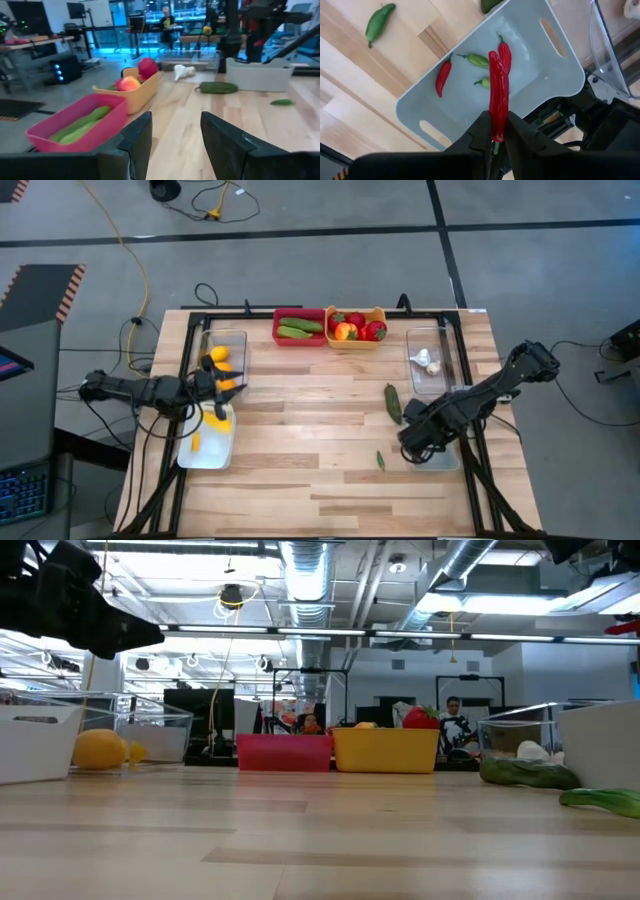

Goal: Sort produce into baskets
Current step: Put the red chili pepper into the gray bin, then put the green chili pepper into the gray bin

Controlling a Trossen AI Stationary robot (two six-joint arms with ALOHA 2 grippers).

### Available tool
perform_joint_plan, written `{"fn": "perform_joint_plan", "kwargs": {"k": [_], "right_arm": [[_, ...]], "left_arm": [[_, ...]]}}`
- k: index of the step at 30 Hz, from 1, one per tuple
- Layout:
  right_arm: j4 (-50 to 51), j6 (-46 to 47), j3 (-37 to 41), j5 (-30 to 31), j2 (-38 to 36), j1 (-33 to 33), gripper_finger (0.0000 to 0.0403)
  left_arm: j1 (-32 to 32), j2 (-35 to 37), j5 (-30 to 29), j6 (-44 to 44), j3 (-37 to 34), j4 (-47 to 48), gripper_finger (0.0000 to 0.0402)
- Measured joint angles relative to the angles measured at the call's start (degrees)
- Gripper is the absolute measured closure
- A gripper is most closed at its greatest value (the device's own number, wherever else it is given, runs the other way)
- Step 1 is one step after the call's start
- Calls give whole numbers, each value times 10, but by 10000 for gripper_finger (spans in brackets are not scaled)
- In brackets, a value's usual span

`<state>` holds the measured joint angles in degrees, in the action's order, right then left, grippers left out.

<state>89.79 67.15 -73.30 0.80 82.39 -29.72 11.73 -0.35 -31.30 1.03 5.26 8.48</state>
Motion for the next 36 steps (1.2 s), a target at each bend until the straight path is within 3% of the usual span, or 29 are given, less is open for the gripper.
{"fn": "perform_joint_plan", "kwargs": {"k": [7, 18, 28, 36], "right_arm": [[1, -17, 0, -8, 0, 16, 294], [2, -17, 0, -9, 0, 18, 206], [-21, -16, 0, -36, 1, 50, 212], [-97, -17, 0, -40, 1, 74, 215]], "left_arm": [[-44, 3, 30, 30, 0, 5, 243], [-115, 3, 152, 49, 0, 7, 243], [-169, 3, 235, 43, 0, -5, 243], [-184, 0, 270, 45, -46, -113, 243]]}}
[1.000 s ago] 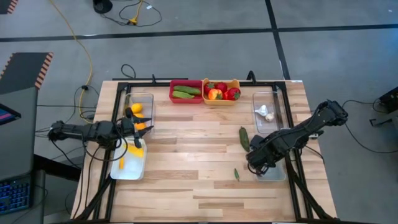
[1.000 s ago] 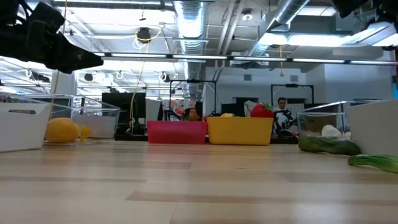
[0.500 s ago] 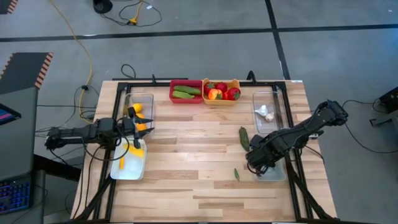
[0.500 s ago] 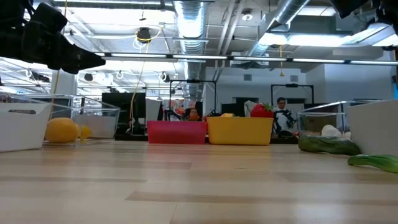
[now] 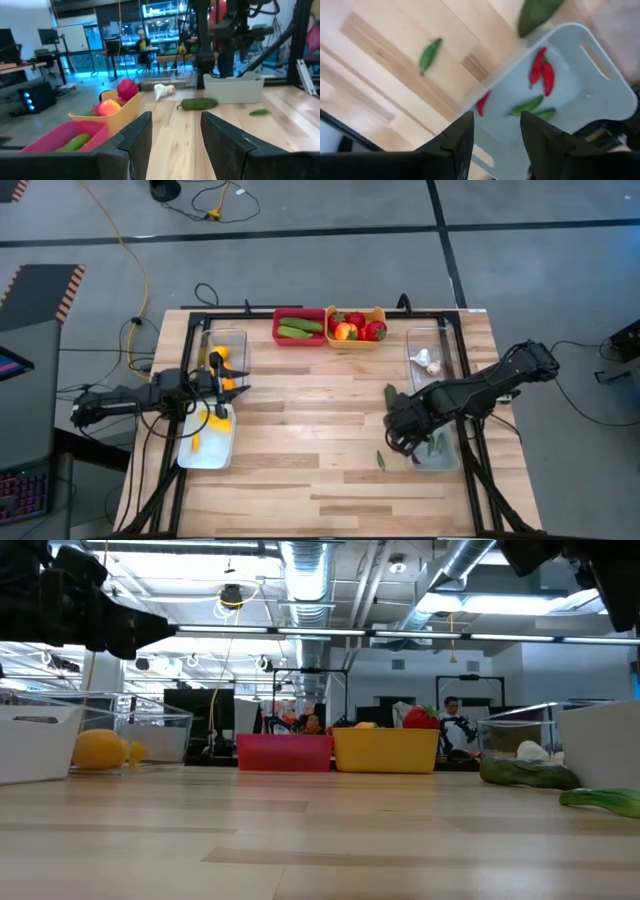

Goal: Sort produce into baskets
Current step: Put the green chili pepper into the gray bin

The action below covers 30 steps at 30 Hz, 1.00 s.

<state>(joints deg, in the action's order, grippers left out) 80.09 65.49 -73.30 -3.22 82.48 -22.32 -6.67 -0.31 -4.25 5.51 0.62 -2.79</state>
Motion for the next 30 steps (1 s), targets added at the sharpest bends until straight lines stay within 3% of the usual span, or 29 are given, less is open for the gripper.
{"fn": "perform_joint_plan", "kwargs": {"k": [14, 30], "right_arm": [[-270, 54, 0, 0, 25, -3, 215], [-287, 66, 0, 0, 202, -37, 216]], "left_arm": [[-21, 1, -16, 22, 0, 5, 243], [-21, 1, -16, 31, -1, 5, 243]]}}
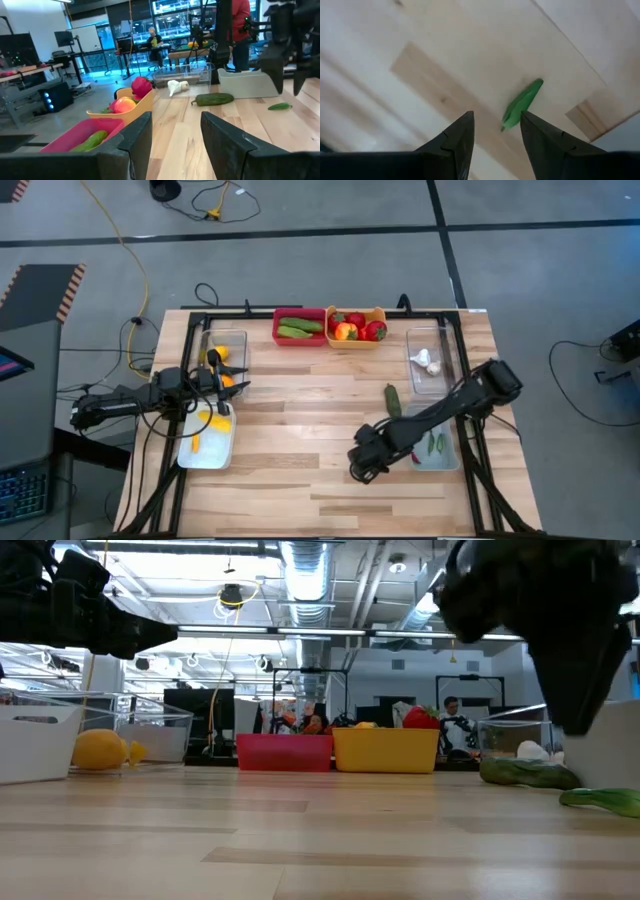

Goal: Sort produce into baskets
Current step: Put the green chili pepper into the gray bin

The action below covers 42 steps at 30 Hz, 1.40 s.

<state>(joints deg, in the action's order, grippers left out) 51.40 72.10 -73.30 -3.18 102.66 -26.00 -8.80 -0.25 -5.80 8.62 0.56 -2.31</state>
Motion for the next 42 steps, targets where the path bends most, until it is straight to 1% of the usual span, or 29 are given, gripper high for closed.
{"fn": "perform_joint_plan", "kwargs": {"k": [6, 13, 20, 27, 32, 36, 42], "right_arm": [[15, -7, 0, 0, 45, 2, 216], [54, -10, 0, 0, 65, 3, 216], [45, -11, 0, 0, 65, -3, 216], [40, -17, 0, 0, 86, -7, 216], [35, -34, -2, -13, 99, -5, 217], [35, -34, -2, -15, 98, -5, 235], [37, -38, -7, -30, 97, -5, 297]], "left_arm": [[0, 0, 0, 0, 0, 0, 243], [0, 0, 0, 1, 0, 0, 243], [0, 0, 0, 2, 0, 0, 243], [0, 0, 4, 2, 0, 0, 243], [0, 0, 6, 1, -1, 1, 243], [0, 0, 6, 2, -1, 1, 243], [0, 0, 5, -3, -1, 1, 243]]}}
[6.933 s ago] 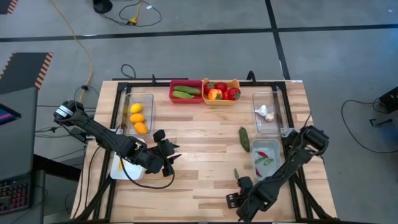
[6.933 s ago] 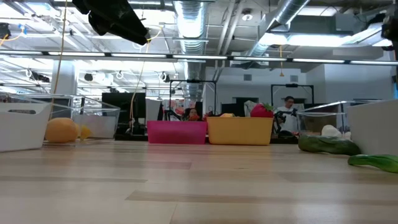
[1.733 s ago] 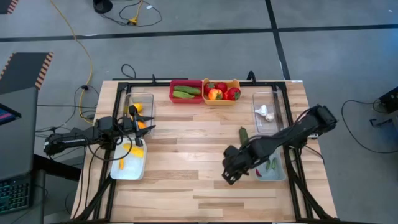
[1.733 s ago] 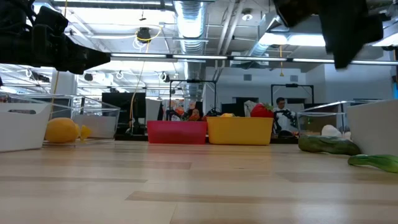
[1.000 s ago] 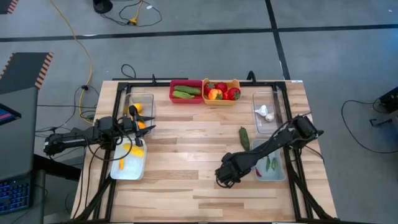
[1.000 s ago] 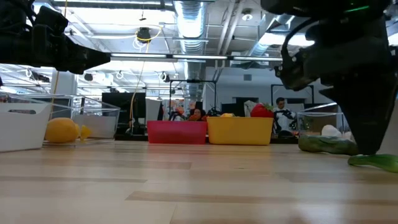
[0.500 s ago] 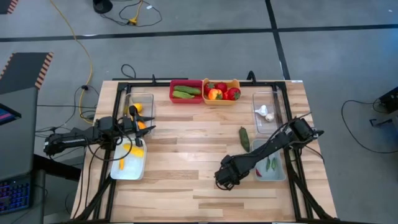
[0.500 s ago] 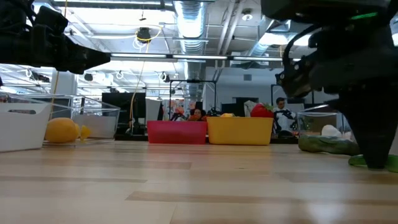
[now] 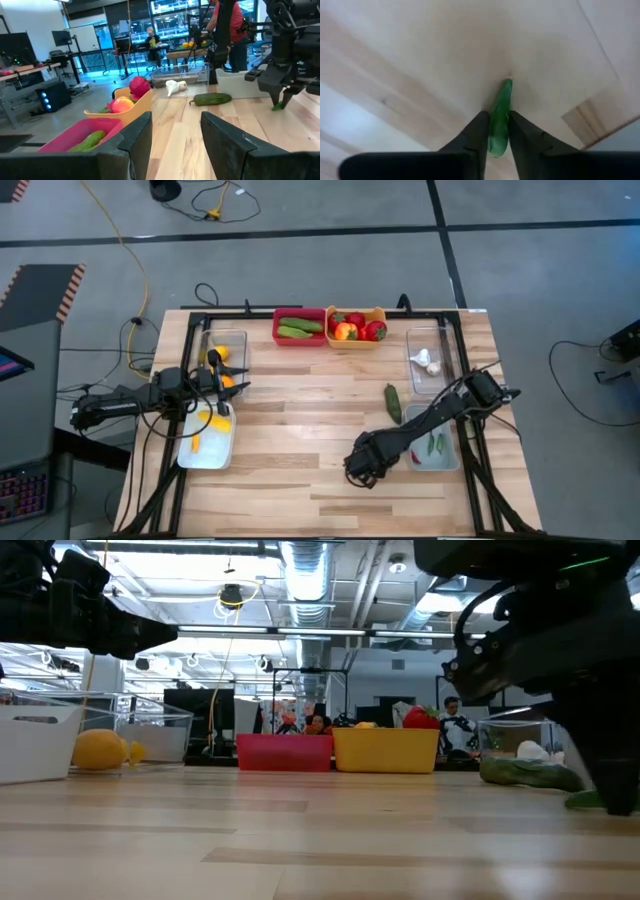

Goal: Sort produce into baskets
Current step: Put the green chili pepper into the gray bin

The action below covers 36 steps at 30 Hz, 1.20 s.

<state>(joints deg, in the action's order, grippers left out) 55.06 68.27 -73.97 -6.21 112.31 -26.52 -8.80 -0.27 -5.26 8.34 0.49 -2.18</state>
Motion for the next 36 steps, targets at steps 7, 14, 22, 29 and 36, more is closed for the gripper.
{"fn": "perform_joint_plan", "kwargs": {"k": [7, 14, 22, 29, 36], "right_arm": [[16, -43, -35, -16, -1, 1, 336], [82, -99, -97, -26, -2, 5, 336], [248, -148, -179, -12, -2, 4, 336], [343, -173, -197, 26, -17, -3, 335], [343, -156, -126, 65, -107, -10, 335]], "left_arm": [[0, 0, 0, 2, 0, 0, 243], [0, 0, 1, 1, 0, 0, 243], [0, 0, 1, 1, 0, 0, 243], [0, 0, 1, 0, 0, 1, 243], [0, 0, 3, 0, 0, 1, 243]]}}
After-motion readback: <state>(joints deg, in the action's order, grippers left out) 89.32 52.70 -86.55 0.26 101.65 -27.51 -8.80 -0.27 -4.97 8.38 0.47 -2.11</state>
